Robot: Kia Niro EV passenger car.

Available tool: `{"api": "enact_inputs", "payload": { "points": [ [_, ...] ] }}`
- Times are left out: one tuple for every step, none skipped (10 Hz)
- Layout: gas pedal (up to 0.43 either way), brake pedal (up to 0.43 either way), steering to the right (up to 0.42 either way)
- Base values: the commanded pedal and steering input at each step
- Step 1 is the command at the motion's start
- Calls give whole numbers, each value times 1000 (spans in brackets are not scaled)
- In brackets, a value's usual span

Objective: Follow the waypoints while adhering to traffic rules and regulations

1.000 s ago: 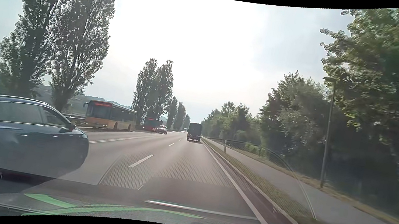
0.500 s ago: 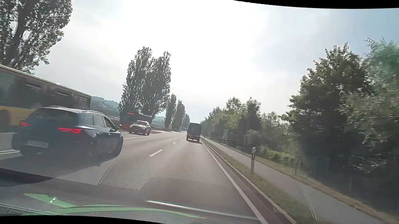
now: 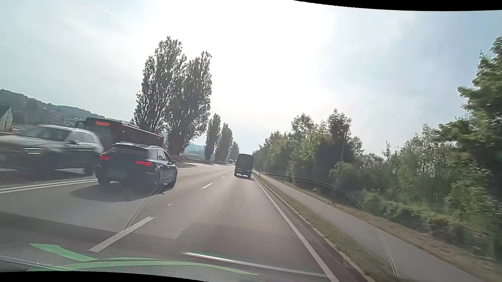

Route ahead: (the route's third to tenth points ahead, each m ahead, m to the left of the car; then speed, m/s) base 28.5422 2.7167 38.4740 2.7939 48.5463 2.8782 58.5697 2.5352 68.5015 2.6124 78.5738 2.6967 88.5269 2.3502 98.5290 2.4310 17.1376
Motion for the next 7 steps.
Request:
{"api": "enact_inputs", "payload": {
  "points": [
    [118, 0, 1],
    [118, 0, 1],
    [118, 0, 1],
    [118, 0, 0],
    [118, 0, 0],
    [118, 0, 0],
    [118, 0, 0]
  ]
}}
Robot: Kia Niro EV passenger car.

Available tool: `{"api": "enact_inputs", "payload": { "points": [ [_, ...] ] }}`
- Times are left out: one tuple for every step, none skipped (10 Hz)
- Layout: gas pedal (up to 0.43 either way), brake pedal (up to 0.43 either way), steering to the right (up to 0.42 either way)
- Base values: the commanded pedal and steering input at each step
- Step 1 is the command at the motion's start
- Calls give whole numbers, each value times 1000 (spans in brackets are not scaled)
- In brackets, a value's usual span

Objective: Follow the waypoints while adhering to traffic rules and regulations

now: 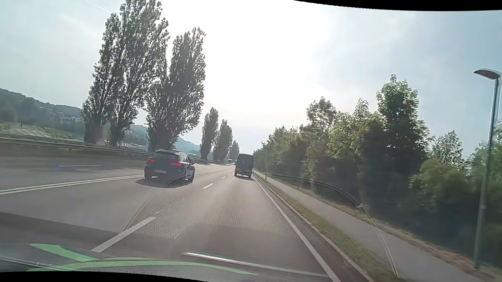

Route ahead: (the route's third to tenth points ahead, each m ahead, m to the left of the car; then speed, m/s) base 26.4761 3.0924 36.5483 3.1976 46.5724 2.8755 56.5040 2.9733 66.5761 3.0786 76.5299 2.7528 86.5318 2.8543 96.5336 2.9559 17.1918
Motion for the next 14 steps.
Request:
{"api": "enact_inputs", "payload": {
  "points": [
    [118, 0, 0],
    [118, 0, 0],
    [118, 0, 0],
    [118, 0, 0],
    [118, 0, 0],
    [118, 0, 1],
    [118, 0, 1],
    [118, 0, 1],
    [118, 0, 1],
    [118, 0, 1],
    [118, 0, 1],
    [118, 0, 1],
    [118, 0, 1],
    [118, 0, 1]
  ]
}}
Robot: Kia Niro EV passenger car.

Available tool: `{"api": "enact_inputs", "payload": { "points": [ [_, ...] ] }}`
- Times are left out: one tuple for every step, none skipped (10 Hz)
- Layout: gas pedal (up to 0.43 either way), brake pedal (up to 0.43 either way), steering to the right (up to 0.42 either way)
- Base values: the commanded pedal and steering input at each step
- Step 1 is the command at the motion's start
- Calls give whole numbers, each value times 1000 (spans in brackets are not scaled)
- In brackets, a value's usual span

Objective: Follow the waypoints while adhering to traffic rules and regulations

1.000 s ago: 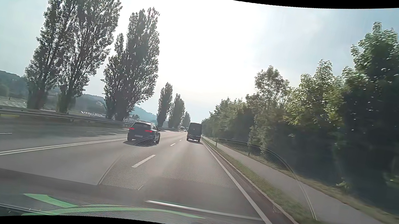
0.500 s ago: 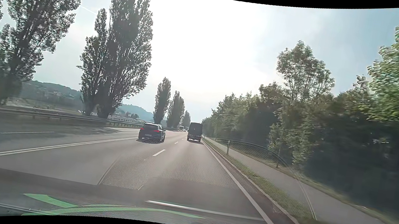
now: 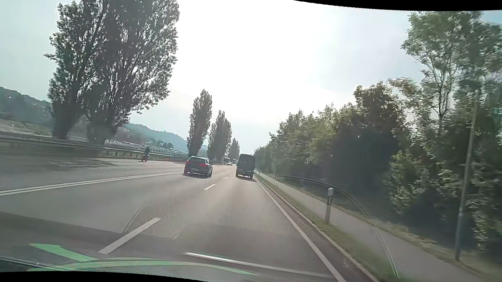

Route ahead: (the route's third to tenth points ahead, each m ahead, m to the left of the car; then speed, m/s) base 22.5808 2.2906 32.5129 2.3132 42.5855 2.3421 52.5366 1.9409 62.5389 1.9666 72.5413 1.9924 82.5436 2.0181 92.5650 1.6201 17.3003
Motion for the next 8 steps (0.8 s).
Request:
{"api": "enact_inputs", "payload": {
  "points": [
    [118, 0, 1],
    [118, 0, 1],
    [118, 0, 1],
    [118, 0, 1],
    [118, 0, 1],
    [118, 0, 1],
    [118, 0, 1],
    [118, 0, 1]
  ]
}}
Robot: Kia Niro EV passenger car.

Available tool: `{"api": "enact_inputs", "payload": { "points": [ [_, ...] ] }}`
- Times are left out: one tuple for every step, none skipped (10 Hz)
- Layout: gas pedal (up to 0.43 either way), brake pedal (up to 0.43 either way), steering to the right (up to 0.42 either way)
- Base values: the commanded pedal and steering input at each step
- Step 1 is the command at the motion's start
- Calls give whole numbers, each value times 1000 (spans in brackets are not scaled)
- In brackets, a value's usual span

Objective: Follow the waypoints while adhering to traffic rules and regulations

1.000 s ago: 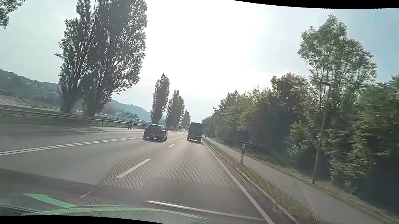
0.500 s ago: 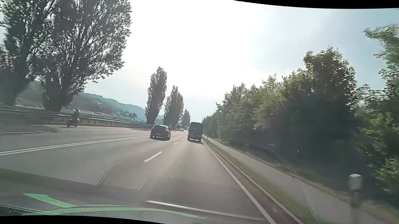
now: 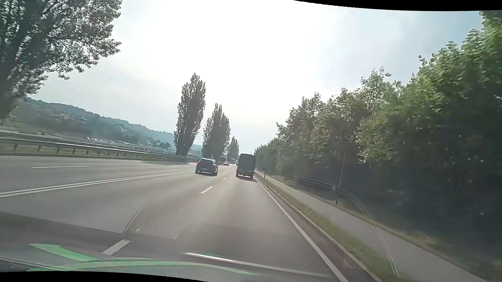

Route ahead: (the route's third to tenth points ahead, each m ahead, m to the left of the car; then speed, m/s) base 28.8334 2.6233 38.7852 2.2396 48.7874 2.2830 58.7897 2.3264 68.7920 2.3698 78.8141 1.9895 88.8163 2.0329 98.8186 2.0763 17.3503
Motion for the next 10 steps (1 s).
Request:
{"api": "enact_inputs", "payload": {
  "points": [
    [118, 0, 1],
    [118, 0, 1],
    [118, 0, 2],
    [118, 0, 3],
    [118, 0, 3],
    [118, 0, 3],
    [118, 0, 3],
    [118, 0, 4],
    [118, 0, 4],
    [118, 0, 4]
  ]
}}
